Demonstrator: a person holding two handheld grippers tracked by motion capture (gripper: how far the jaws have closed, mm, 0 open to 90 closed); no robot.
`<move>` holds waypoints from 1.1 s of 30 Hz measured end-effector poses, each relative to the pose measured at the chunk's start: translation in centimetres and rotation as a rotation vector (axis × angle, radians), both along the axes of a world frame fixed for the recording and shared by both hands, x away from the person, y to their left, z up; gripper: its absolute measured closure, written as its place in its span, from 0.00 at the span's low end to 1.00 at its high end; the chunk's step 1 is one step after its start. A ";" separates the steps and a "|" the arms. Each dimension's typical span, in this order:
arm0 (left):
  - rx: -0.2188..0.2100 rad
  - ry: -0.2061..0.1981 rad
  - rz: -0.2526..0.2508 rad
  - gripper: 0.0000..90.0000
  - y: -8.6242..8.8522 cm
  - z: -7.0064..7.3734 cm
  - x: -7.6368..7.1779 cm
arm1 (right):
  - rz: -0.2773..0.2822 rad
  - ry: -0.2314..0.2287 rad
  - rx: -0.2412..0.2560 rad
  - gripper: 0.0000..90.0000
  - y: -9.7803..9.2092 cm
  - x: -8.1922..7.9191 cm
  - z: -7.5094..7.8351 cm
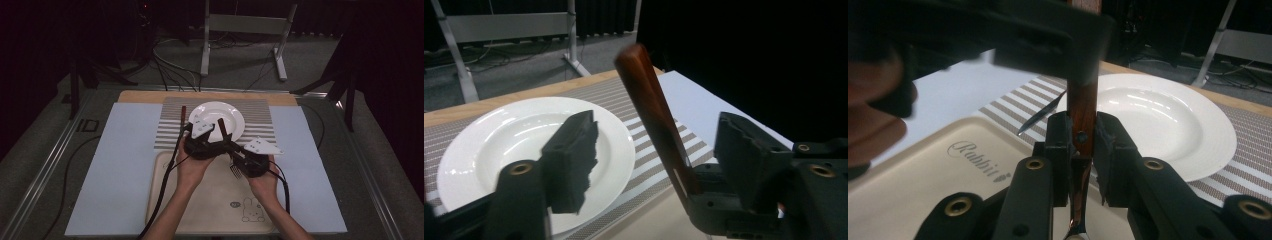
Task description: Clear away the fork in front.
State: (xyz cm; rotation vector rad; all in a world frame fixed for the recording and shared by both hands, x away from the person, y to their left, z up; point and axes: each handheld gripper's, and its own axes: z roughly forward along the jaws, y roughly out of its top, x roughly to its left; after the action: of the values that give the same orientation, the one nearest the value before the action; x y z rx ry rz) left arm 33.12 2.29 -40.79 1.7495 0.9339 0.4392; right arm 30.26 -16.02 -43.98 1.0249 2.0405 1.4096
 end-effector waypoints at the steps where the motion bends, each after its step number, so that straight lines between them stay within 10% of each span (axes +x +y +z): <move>1: -0.005 0.002 -0.001 0.43 -0.1 -0.1 0.0 | -0.001 -0.004 0.001 0.87 0.0 0.0 0.0; 12: -0.091 0.049 -0.067 0.85 -0.2 -0.6 0.0 | -0.002 -0.022 0.013 0.87 0.0 -0.2 0.1; 17: -0.093 0.051 -0.067 0.89 -0.1 -0.5 0.0 | 0.017 -0.018 0.024 0.85 -0.1 -0.1 0.1; 23: -0.084 0.065 -0.056 0.89 0.5 -0.4 0.2 | 0.031 0.003 0.055 0.42 -0.6 0.5 0.2; 33: -0.075 0.082 -0.033 0.89 2.6 0.3 0.4 | -0.005 0.085 0.043 0.16 -1.6 1.6 0.0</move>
State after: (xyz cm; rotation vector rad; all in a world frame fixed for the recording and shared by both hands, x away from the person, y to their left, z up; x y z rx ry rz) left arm 33.50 4.87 -40.48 1.7223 0.9661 0.3094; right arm 31.87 -17.64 -44.01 1.1245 2.0740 1.4366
